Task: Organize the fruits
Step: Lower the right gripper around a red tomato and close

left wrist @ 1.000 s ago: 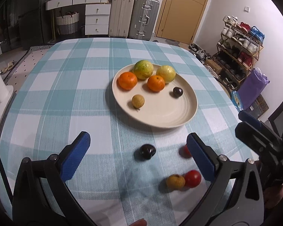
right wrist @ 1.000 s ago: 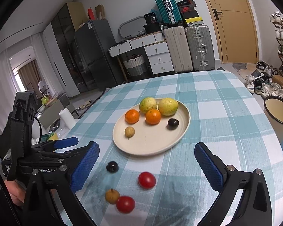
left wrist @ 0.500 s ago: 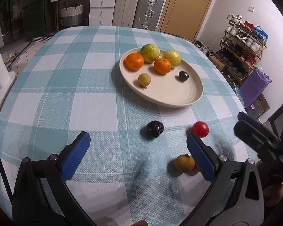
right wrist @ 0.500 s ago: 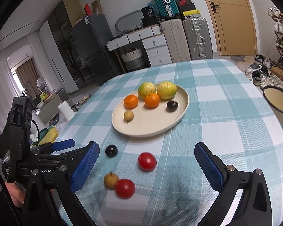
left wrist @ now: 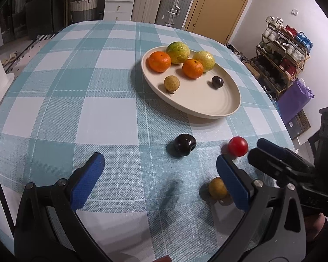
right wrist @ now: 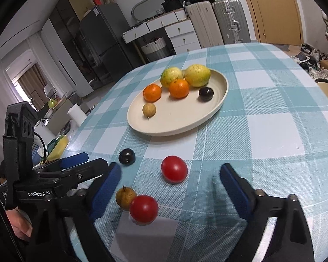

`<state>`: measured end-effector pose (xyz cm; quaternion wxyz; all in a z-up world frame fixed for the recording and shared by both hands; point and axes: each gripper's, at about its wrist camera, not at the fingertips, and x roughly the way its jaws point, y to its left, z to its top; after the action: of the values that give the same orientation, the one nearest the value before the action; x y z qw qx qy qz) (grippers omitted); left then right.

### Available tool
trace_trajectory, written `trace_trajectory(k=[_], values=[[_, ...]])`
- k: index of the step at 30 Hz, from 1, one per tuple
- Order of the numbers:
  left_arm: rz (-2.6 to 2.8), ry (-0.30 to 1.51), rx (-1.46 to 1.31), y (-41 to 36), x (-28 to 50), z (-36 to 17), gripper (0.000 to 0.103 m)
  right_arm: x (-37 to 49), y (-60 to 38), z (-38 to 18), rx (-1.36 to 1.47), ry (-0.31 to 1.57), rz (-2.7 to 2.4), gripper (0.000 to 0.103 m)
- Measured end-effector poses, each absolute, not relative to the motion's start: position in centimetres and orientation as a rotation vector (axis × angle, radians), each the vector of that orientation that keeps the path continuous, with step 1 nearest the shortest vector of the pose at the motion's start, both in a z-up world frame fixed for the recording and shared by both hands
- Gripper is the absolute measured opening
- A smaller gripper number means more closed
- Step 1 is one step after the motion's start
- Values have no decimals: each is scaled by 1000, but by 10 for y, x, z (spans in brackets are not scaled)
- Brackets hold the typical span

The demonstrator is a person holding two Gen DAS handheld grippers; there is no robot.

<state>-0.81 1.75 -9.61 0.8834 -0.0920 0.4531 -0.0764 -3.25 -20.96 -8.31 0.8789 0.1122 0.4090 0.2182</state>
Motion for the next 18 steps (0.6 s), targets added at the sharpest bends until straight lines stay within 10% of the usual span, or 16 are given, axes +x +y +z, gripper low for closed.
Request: trace_trajectory(k=[18], values=[[-165, 964, -215, 22, 2, -103, 102, -17, -197, -98, 205, 933, 455, 29]])
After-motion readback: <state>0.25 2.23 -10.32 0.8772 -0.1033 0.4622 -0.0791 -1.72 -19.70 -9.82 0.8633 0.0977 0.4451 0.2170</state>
